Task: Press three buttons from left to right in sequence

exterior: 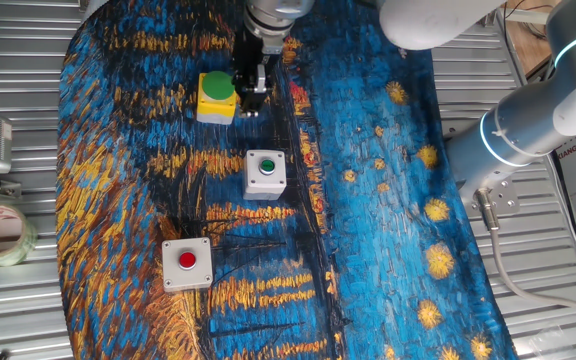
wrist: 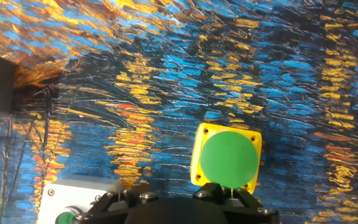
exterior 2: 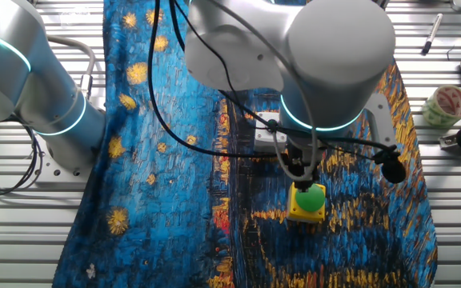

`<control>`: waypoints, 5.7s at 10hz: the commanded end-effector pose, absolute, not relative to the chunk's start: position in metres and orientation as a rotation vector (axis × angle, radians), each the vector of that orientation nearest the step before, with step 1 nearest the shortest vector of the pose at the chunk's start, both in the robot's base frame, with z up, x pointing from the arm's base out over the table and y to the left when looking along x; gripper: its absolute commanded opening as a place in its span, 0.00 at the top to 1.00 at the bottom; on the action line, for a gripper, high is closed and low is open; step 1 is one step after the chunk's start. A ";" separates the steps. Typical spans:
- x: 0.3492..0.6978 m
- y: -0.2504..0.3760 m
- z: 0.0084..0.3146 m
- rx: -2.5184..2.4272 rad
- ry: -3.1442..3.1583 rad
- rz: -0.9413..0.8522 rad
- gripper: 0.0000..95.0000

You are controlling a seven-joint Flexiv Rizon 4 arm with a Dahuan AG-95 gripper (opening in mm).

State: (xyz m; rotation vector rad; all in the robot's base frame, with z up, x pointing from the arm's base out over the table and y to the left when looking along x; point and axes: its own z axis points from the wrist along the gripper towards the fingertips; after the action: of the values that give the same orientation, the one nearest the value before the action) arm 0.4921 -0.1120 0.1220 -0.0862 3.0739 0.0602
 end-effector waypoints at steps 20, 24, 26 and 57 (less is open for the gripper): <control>0.468 -0.105 0.115 -0.070 3.032 0.132 0.40; 0.455 -0.099 0.110 -0.059 3.031 0.125 0.40; 0.452 -0.093 0.105 -0.039 3.020 0.119 0.40; 0.468 -0.036 0.110 0.127 3.061 0.059 0.40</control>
State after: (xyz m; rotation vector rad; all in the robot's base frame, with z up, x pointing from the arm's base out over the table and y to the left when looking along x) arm 0.4673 -0.0361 0.1105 0.1208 3.0555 0.0602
